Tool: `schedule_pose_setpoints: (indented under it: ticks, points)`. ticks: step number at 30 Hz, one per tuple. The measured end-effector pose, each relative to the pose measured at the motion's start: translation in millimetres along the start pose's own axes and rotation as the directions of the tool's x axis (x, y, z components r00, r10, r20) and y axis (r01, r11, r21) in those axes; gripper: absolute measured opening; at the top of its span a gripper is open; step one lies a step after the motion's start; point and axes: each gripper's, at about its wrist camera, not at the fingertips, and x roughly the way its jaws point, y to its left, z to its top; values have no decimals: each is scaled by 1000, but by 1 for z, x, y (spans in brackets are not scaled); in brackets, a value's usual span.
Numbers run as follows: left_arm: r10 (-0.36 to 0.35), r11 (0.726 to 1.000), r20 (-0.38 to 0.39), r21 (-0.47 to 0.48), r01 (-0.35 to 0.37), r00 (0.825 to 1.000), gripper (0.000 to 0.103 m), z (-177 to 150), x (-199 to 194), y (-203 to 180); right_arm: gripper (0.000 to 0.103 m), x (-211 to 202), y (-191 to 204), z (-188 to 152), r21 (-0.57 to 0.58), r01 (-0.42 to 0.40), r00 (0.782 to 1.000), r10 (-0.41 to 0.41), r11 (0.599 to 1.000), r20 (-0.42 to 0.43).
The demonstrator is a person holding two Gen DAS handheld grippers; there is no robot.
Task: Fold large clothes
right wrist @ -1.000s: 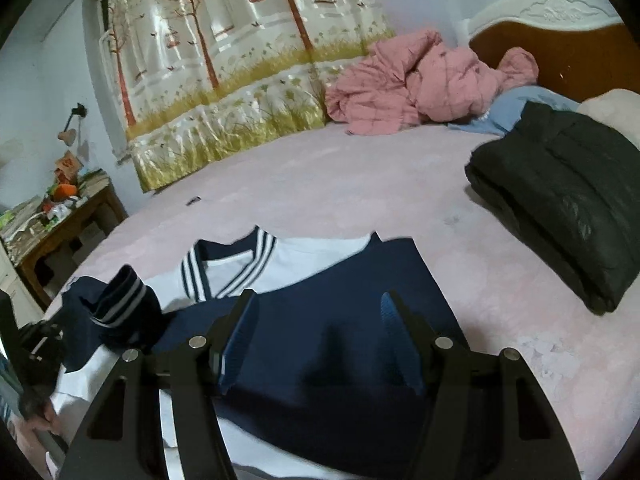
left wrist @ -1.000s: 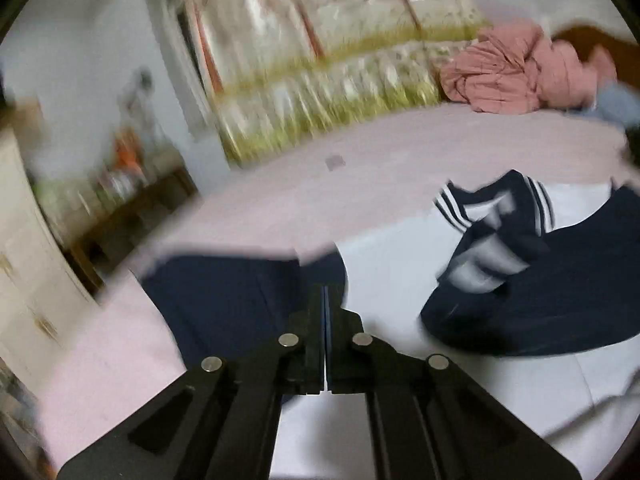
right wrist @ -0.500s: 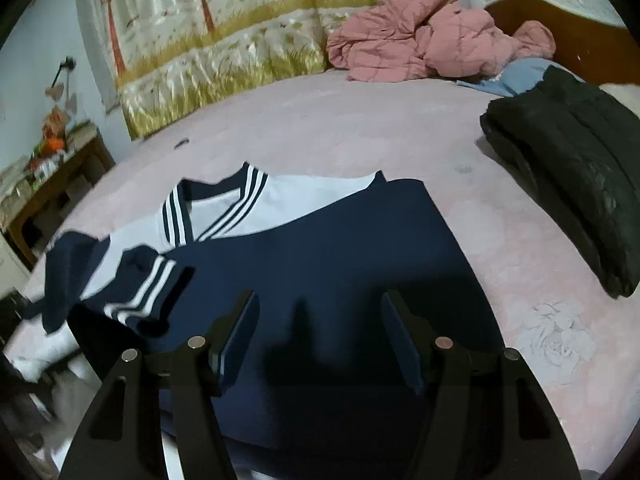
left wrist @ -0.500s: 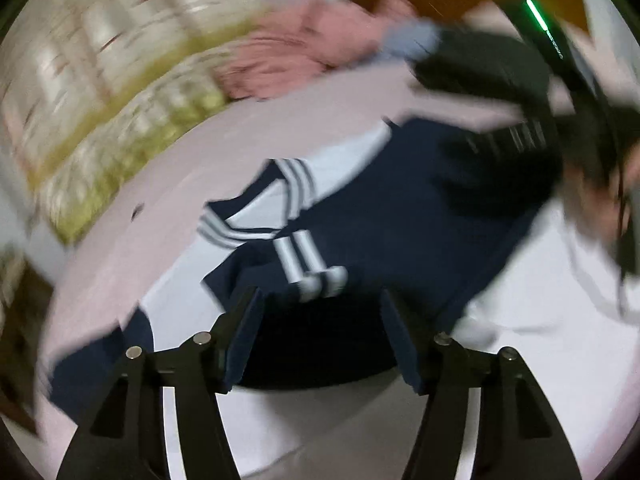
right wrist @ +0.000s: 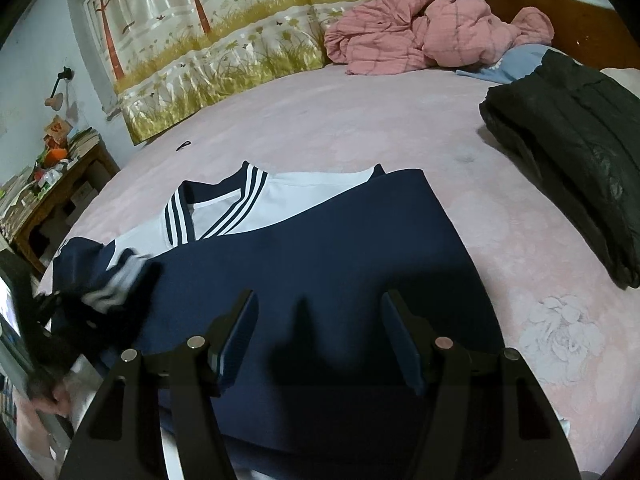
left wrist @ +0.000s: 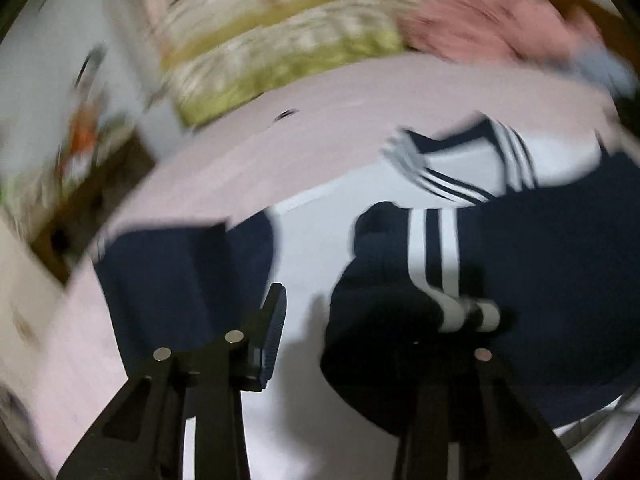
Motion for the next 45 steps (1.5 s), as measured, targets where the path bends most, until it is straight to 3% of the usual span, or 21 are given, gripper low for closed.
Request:
schedule_pose_setpoints:
  ticks: [7,11,14,18,20,22,24,25,27,29,31,33,34,36,37,38,41,45]
  points:
    - [-31,997,-120,-76,22,992,34,-11,15,37,66,4,0,-2,-3,16,1000,-16,1000,-22]
    - [-117,958,-165,-277,68,979,35,-22,20,66,66,17,-10,-1,38,47,996,-44,998,-75]
    - [-183,934,-154,-336,122,971,35,-24,24,74,66,26,-18,-1,63,79,990,-71,995,-120]
    - [-209,936,-129,-313,160,969,33,-17,18,76,65,39,-39,5,90,129,980,-114,988,-163]
    - [-205,949,-121,-266,167,971,18,-14,17,71,56,34,-50,8,121,114,984,-95,986,-152]
    - [-203,958,-90,-223,179,975,15,-8,14,64,50,23,-61,13,150,115,988,-98,982,-117]
    - [-203,965,-28,-177,195,979,14,-2,7,58,51,4,-71,22,154,187,982,-183,970,-38]
    - [-204,965,-6,-168,200,979,14,0,5,57,56,-10,-78,26,169,235,970,-241,957,18]
    - [-206,962,4,-184,204,978,14,0,9,60,64,-22,-88,33,193,232,968,-245,953,48]
    - [-211,955,-14,-217,203,977,15,-6,18,65,65,-17,-91,45,169,184,982,-188,968,5]
    - [-243,940,-53,-259,222,968,15,-10,26,73,67,7,-80,56,92,125,988,-115,988,-100]
    - [-270,926,-47,-286,246,962,16,-12,26,78,67,35,-67,58,39,90,982,-82,995,-173]
    - [-279,924,-42,-285,256,959,17,-12,26,79,67,57,-60,56,11,117,969,-112,993,-220]
    - [-280,929,-37,-264,261,959,18,-12,24,74,42,79,-52,50,-50,179,955,-186,983,-232]
    - [-282,931,-36,-252,264,959,20,-12,23,71,21,77,-48,50,-76,158,970,-169,984,-174]
    - [-282,933,-36,-242,265,959,27,-11,22,68,9,72,-47,49,-68,133,977,-142,989,-156]
    - [-282,934,-27,-236,268,959,36,-12,20,68,7,47,-54,57,-33,205,978,-206,978,-26]
    - [-291,929,-64,-256,267,954,39,-12,28,69,7,60,-69,58,9,209,975,-208,978,-84]
